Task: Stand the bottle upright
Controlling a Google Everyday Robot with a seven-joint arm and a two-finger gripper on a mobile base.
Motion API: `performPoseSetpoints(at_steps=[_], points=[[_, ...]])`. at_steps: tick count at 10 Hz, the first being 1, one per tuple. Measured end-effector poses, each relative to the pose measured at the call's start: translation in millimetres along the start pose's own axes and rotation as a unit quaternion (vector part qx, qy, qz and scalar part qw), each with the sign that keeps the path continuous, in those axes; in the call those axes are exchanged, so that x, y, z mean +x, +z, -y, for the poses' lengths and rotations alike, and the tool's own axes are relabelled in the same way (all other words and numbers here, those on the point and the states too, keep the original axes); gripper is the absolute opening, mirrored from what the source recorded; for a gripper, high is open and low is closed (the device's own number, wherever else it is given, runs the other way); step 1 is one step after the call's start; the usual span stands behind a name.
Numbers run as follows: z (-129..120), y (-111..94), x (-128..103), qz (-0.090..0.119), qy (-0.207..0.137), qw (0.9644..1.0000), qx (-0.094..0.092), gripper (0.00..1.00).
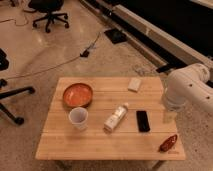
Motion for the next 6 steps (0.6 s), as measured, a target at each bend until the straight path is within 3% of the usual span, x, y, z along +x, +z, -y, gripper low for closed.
performPoseSetpoints(at_steps=[2,6], points=[[-0.2,0.2,-0.1,0.0,0.0,1.0,0.0,0.65],[1.3,-4.3,-26.5,0.004,-0.019,0.9998,0.001,0.65]])
